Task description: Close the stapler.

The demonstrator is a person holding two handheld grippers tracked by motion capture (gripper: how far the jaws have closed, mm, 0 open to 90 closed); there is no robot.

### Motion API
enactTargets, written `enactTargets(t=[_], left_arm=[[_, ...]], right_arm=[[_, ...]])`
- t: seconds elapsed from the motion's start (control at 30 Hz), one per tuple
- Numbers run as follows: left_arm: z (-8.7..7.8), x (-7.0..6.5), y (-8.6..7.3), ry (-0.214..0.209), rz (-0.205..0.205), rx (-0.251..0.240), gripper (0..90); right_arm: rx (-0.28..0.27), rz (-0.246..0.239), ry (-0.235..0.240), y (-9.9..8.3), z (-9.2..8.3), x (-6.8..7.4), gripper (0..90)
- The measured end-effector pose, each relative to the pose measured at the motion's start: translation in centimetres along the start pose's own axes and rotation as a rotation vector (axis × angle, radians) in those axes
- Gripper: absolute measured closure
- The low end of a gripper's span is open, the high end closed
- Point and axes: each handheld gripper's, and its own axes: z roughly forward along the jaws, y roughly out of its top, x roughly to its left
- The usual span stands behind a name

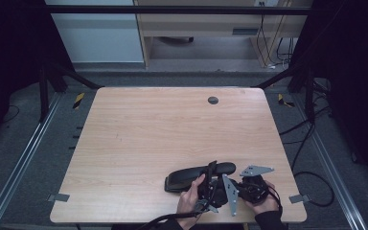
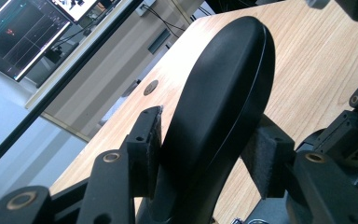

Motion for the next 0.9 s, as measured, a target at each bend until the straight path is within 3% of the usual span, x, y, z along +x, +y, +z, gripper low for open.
enactTargets(t=[0.9], left_arm=[[0.7,-1.4,-0.2,-0.010,0.063,0.020,48.9]], right_arm=[[0.004,0.009,-0.003,0.0,-0.1,-0.1,90.0]])
